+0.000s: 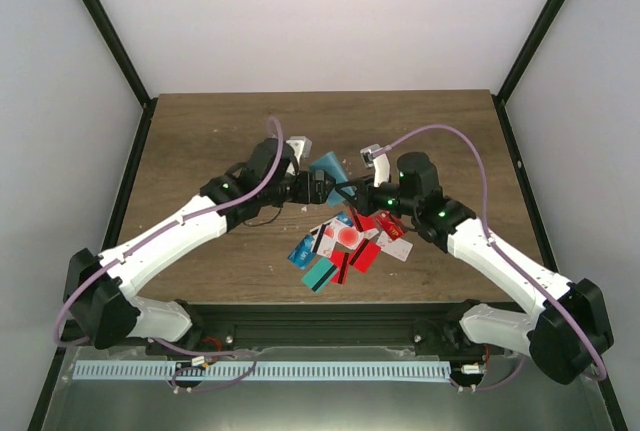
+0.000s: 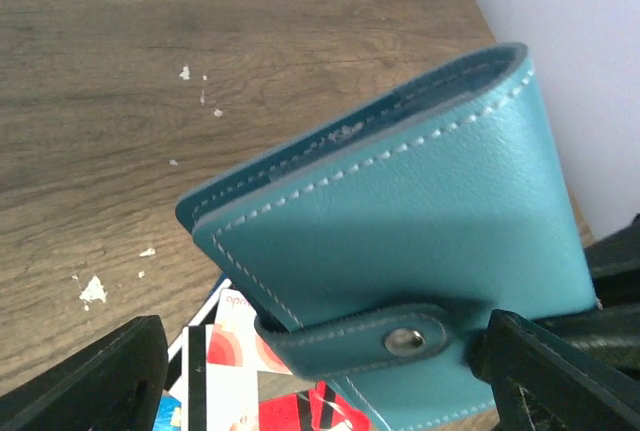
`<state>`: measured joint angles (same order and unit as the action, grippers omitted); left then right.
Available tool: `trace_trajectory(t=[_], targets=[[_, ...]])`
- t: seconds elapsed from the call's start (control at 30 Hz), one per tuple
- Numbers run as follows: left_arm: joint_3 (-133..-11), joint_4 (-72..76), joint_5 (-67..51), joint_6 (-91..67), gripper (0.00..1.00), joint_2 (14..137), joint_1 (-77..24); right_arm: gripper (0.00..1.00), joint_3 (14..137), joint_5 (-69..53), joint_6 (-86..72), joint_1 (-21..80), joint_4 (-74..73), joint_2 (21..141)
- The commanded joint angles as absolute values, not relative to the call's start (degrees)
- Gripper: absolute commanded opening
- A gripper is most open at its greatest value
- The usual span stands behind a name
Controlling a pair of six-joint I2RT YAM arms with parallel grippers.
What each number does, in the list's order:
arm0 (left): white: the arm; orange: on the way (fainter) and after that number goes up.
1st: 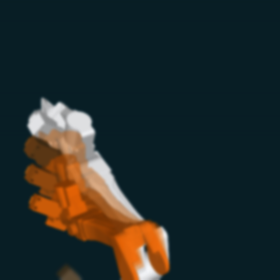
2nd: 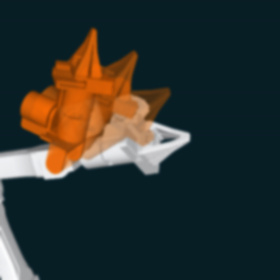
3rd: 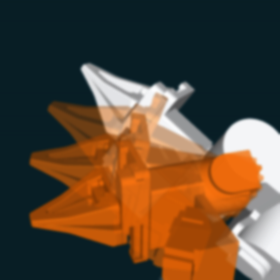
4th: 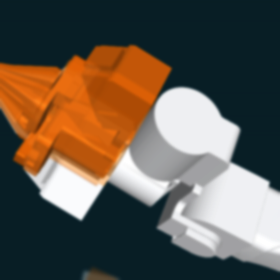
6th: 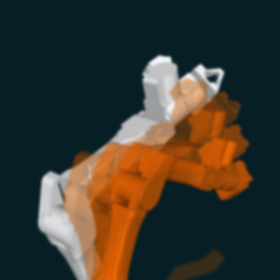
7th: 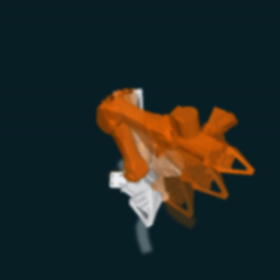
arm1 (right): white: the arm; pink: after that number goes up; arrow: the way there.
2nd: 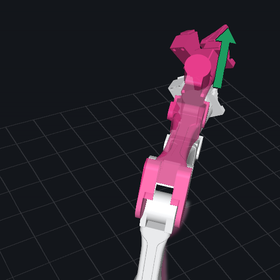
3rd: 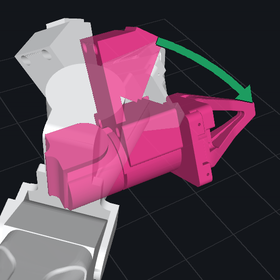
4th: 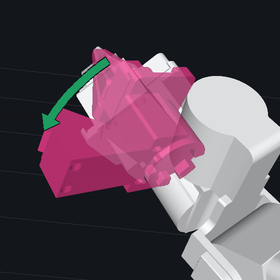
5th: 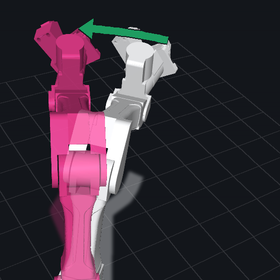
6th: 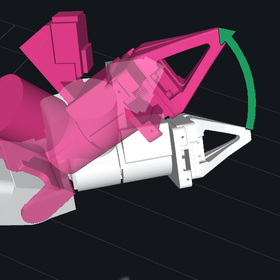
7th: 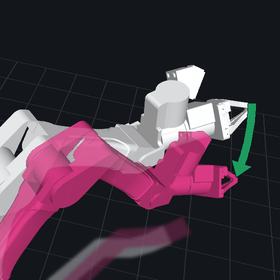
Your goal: Put the credit cards into the card holder
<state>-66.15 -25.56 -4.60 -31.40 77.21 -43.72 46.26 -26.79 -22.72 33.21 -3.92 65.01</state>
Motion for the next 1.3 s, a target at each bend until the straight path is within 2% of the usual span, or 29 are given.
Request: trace_trajectory(t=[0.0, 0.3, 0.6, 0.77, 0.93, 1.13, 1.27], targets=[[-68.01, -24.47, -1.31, -31.89, 0.86, 78.90, -44.10, 0.01, 49.39, -28.04, -21.34, 33.76, -3.47, 64.52], [-67.56, -27.33, 4.65, -32.43, 0.73, 79.96, -44.09, 0.01, 49.44, -29.09, -21.90, 33.77, -2.57, 63.16], [-67.61, -29.28, 8.01, -30.80, 0.70, 80.24, -44.15, 0.01, 50.92, -29.09, -21.77, 33.75, -3.10, 63.07], [-61.83, -33.53, 25.70, -31.86, 0.66, 77.35, -41.07, 0.01, 50.19, -21.91, -24.00, 33.77, -5.33, 61.00], [-55.80, -29.78, 18.66, -33.60, 0.65, 69.99, -36.74, 0.01, 48.00, -13.64, -26.80, 33.77, -6.70, 59.36], [-52.70, -22.71, 3.57, -31.02, 0.66, 61.03, -36.74, 0.01, 47.04, -16.62, -30.30, 33.81, -4.20, 61.00], [-53.88, -20.85, -4.65, -31.69, 0.67, 60.48, -36.90, 0.01, 46.97, -18.10, -31.43, 33.82, -3.71, 62.73]])
